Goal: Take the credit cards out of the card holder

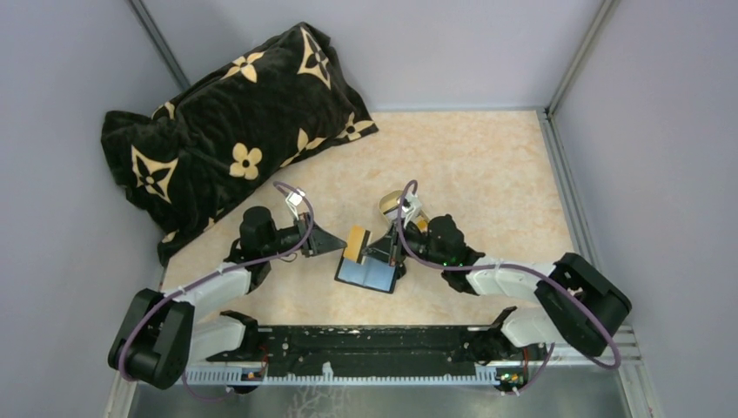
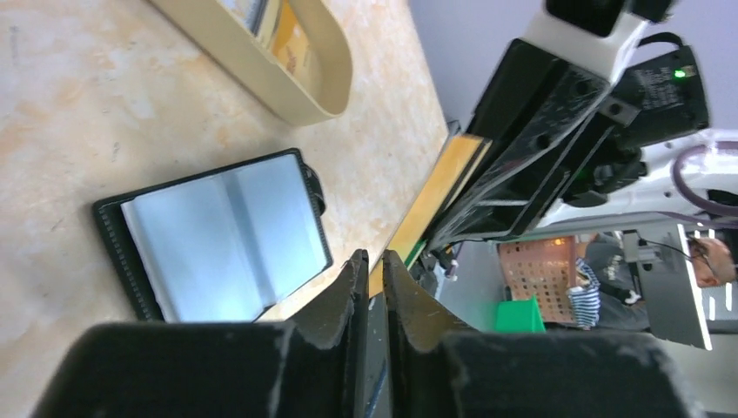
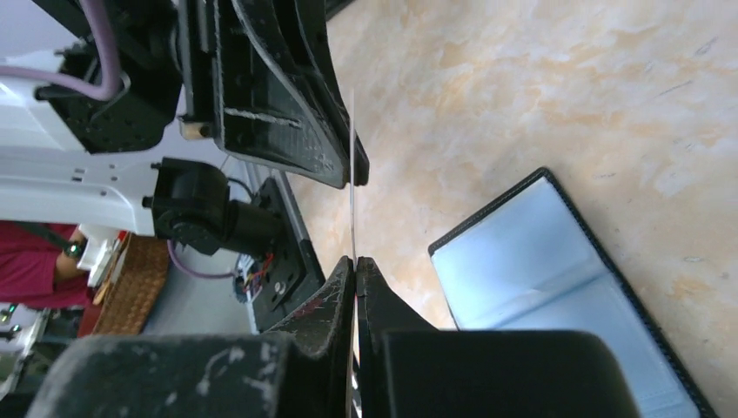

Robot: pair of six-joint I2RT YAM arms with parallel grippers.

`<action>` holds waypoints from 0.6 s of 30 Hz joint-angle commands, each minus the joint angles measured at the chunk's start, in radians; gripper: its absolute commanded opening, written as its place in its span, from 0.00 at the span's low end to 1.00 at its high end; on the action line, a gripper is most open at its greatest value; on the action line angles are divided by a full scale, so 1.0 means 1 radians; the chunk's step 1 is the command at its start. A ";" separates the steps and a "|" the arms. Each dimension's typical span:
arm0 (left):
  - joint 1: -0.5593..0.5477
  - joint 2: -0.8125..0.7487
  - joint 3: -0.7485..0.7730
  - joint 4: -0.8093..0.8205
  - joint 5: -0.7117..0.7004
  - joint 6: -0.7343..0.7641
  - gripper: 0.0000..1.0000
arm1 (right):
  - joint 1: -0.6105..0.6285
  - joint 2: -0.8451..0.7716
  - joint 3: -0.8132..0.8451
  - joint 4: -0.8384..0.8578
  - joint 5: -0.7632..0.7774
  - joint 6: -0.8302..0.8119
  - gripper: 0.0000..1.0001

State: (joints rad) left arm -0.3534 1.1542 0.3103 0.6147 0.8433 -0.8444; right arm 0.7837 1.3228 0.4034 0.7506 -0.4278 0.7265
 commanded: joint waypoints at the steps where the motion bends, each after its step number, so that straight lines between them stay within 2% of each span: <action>1: -0.004 -0.038 0.001 -0.092 -0.115 0.070 0.18 | -0.033 -0.107 -0.015 -0.033 0.107 -0.009 0.00; 4: -0.004 -0.060 0.003 -0.147 -0.184 0.092 0.21 | -0.064 -0.172 -0.021 -0.120 0.249 -0.003 0.00; 5: -0.004 -0.065 0.001 -0.159 -0.197 0.097 0.25 | -0.071 -0.187 -0.016 -0.149 0.301 -0.001 0.00; 9: -0.004 -0.074 -0.011 -0.168 -0.210 0.104 0.26 | -0.113 -0.201 0.005 -0.222 0.479 0.052 0.00; 14: -0.004 -0.093 -0.036 -0.171 -0.210 0.100 0.27 | -0.164 -0.153 0.015 -0.239 0.570 0.152 0.00; 18: -0.004 -0.112 -0.052 -0.179 -0.219 0.110 0.27 | -0.179 -0.111 0.026 -0.222 0.605 0.161 0.00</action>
State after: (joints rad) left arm -0.3534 1.0710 0.2794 0.4477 0.6415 -0.7624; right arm 0.6189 1.1809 0.3801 0.5034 0.0902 0.8463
